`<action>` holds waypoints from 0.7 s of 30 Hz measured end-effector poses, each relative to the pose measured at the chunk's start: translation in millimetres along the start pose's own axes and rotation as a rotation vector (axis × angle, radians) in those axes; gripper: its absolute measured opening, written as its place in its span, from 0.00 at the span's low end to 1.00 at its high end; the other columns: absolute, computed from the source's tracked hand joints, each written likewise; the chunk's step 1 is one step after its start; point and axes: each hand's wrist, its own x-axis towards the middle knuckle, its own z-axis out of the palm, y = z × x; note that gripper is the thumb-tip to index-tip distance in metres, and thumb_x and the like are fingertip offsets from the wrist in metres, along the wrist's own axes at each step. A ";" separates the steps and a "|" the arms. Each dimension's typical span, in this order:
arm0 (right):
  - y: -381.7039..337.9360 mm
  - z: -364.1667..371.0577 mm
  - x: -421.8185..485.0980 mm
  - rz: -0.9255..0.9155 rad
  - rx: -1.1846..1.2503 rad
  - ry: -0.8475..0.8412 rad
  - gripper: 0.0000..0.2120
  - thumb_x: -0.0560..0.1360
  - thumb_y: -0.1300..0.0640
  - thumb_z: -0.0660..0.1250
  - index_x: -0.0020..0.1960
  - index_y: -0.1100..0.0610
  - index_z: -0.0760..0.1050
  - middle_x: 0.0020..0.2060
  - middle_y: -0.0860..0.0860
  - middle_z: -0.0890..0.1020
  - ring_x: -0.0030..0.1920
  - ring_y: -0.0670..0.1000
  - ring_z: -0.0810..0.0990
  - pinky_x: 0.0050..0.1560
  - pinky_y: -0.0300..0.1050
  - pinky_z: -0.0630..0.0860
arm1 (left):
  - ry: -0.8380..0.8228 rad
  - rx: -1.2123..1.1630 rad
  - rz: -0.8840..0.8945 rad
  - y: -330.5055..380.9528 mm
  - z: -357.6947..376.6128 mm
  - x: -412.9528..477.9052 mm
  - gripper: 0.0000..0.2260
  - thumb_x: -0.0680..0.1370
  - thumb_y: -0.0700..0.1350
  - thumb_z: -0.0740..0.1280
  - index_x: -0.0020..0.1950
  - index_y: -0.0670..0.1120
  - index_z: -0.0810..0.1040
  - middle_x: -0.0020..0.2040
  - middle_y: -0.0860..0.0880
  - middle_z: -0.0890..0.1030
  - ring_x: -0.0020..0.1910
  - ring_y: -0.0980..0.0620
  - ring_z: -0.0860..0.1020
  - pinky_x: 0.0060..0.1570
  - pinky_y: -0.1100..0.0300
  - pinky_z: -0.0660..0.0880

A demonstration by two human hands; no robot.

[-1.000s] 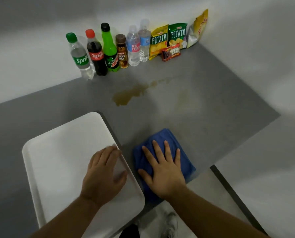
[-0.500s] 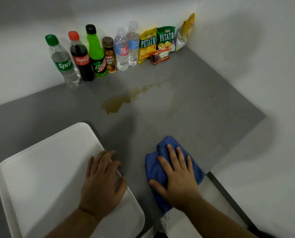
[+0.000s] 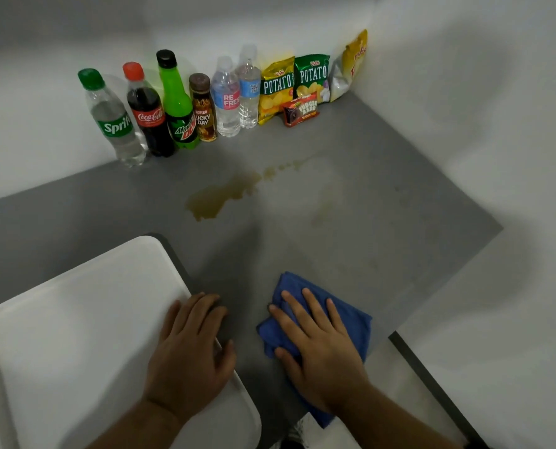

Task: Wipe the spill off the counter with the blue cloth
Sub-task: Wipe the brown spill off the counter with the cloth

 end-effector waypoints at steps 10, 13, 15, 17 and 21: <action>20.8 -24.9 79.5 0.252 -0.004 -0.009 0.36 0.81 0.31 0.40 0.84 0.44 0.39 0.84 0.45 0.42 0.83 0.57 0.36 0.80 0.65 0.38 | 0.003 0.036 -0.020 4.2 -0.5 1.8 0.27 0.74 0.62 0.62 0.69 0.49 0.76 0.72 0.47 0.76 0.70 0.45 0.75 0.73 0.43 0.66; 6.8 -18.3 79.0 0.113 -0.038 -0.025 0.32 0.83 0.33 0.41 0.84 0.43 0.47 0.84 0.46 0.43 0.82 0.57 0.35 0.80 0.65 0.37 | 0.011 0.040 -0.019 6.4 0.4 2.8 0.27 0.74 0.62 0.62 0.68 0.48 0.77 0.71 0.46 0.77 0.69 0.43 0.77 0.72 0.41 0.68; 9.3 -12.1 62.5 0.025 -0.023 -0.016 0.30 0.84 0.34 0.43 0.83 0.41 0.50 0.84 0.45 0.46 0.83 0.55 0.37 0.80 0.62 0.37 | 0.020 0.037 -0.017 7.0 0.4 2.6 0.27 0.74 0.61 0.62 0.67 0.47 0.78 0.71 0.45 0.78 0.68 0.42 0.77 0.71 0.40 0.70; 20.7 -8.6 43.4 -0.044 0.012 0.000 0.30 0.84 0.34 0.46 0.84 0.41 0.46 0.84 0.42 0.47 0.83 0.52 0.39 0.80 0.61 0.41 | 0.024 0.035 -0.022 7.8 -0.1 2.3 0.27 0.74 0.60 0.63 0.67 0.46 0.78 0.71 0.45 0.78 0.69 0.42 0.77 0.71 0.39 0.71; 52.9 -15.4 30.3 0.033 0.098 0.030 0.35 0.83 0.33 0.48 0.84 0.43 0.38 0.83 0.42 0.50 0.83 0.46 0.42 0.81 0.57 0.45 | 0.038 0.020 -0.022 7.8 0.7 1.9 0.27 0.75 0.60 0.62 0.68 0.46 0.78 0.72 0.45 0.77 0.70 0.42 0.76 0.72 0.39 0.69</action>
